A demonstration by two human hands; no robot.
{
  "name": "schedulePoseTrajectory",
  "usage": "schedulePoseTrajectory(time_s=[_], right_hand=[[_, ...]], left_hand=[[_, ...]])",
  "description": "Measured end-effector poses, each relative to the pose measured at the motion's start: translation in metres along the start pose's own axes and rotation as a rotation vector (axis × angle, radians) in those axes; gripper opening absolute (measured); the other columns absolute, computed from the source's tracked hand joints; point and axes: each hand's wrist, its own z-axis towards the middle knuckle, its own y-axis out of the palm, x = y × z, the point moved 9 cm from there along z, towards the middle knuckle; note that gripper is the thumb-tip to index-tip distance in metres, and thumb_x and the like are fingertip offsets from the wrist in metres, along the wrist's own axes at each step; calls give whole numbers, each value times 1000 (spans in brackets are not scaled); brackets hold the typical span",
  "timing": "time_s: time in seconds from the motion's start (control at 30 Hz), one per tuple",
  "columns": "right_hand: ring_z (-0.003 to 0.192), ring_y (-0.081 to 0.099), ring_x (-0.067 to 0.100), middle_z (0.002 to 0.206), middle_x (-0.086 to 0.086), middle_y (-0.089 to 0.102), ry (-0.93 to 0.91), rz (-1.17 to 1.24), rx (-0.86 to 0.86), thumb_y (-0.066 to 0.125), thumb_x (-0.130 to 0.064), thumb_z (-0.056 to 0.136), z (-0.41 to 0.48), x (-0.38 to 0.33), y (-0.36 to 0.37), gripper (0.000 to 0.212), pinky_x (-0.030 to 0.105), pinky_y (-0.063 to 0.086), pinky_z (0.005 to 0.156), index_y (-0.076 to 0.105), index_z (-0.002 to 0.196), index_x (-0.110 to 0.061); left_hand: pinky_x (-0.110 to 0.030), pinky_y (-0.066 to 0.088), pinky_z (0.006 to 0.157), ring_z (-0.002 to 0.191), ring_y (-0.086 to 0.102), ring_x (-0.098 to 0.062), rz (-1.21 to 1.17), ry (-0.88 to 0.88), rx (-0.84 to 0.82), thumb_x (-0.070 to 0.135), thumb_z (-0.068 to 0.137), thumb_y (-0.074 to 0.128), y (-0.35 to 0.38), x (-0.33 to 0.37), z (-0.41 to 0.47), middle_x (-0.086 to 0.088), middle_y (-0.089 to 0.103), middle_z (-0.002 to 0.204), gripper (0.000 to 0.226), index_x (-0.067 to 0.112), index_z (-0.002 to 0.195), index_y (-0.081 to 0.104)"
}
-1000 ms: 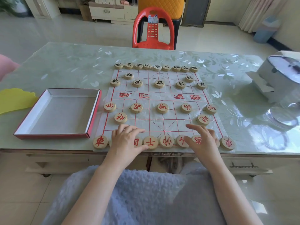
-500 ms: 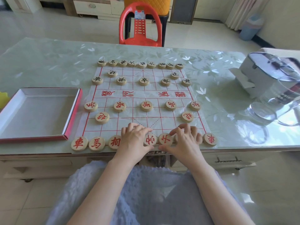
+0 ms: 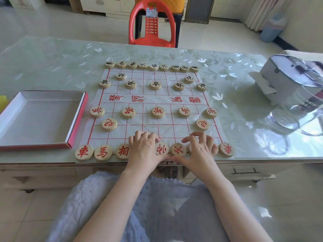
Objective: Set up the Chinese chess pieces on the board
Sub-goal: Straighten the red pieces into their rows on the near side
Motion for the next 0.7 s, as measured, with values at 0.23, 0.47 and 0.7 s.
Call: schedulePoseTrajectory(time_s=[0.23, 0.47, 0.7], right_hand=[[123, 16, 21, 135, -7, 30, 19, 102, -92, 66, -33, 77, -3, -1, 6, 48, 39, 16, 106, 50, 123, -36], [121, 18, 18, 130, -7, 30, 26, 57, -64, 70, -54, 69, -1, 0, 5, 63, 35, 18, 103, 47, 123, -31], [121, 17, 20, 129, -5, 34, 33, 37, -57, 71, -46, 71, 1, 0, 9, 52, 37, 17, 105, 52, 117, -30]], left_hand=[[-27, 9, 96, 137, 14, -8, -158, 143, -103, -4, 81, 45, 6, 13, -6, 20, 36, 143, 69, 37, 136, 36], [-33, 19, 93, 125, 26, -16, -20, 33, 12, 66, 69, 60, -3, -2, -1, 11, 45, 126, 65, 32, 123, 45], [-31, 21, 87, 120, 32, -14, -84, 13, 33, 48, 78, 64, -2, 0, -1, 14, 53, 121, 42, 33, 116, 53]])
